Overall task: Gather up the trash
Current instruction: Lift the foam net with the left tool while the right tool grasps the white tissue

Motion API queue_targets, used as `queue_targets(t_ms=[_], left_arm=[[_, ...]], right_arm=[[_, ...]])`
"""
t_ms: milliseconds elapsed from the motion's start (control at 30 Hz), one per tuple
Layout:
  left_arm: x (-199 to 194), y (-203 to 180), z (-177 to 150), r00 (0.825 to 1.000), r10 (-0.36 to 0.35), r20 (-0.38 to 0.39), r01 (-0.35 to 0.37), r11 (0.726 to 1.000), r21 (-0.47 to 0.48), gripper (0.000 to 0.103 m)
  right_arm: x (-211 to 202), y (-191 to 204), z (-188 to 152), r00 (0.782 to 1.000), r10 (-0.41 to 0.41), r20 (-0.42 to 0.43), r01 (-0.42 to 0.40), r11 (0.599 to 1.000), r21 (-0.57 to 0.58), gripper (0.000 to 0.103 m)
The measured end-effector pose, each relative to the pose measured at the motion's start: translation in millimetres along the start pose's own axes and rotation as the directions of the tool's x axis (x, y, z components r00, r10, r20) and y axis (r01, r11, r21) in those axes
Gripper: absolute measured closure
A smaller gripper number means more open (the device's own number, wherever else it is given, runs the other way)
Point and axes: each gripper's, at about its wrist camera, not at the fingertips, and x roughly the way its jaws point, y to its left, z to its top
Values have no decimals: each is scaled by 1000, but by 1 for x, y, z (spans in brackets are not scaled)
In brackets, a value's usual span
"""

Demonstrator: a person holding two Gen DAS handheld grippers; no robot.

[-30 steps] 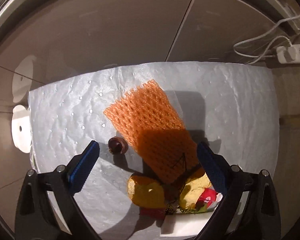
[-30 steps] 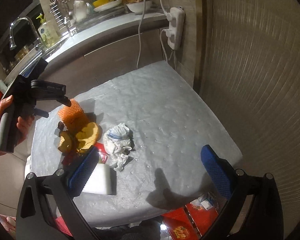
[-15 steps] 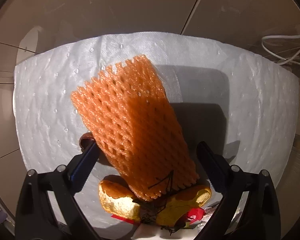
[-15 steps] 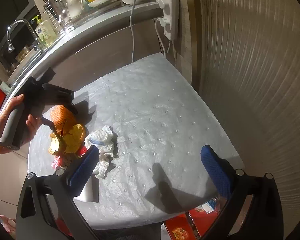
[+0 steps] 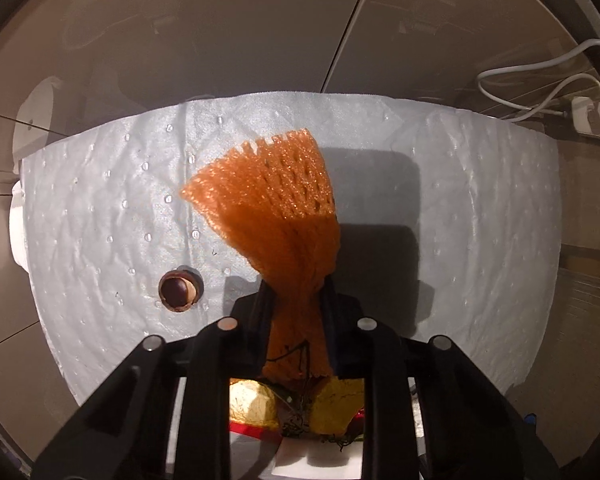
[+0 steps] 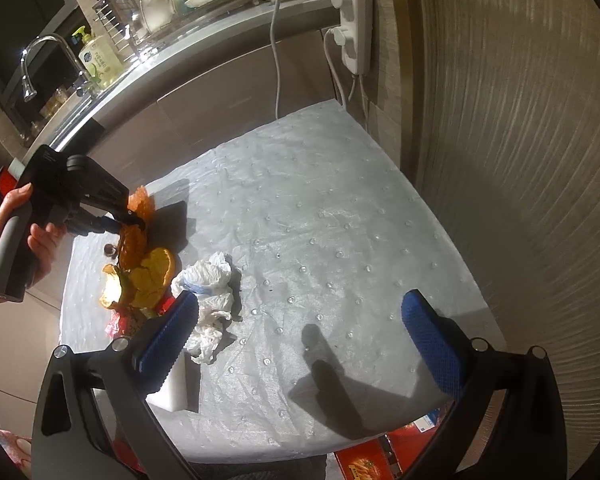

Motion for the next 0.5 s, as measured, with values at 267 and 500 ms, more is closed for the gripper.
queue_targets(t_ms=[267, 500], left_arm=[[-43, 1, -9, 994, -63, 89, 58, 996, 64, 84], [-92, 23, -40, 973, -162, 163, 141, 981, 134, 84]], right_arm=[[32, 34, 9, 998, 27, -54, -36, 985, -168, 2], [76, 65, 14, 992, 49, -112, -77, 963, -257, 2]])
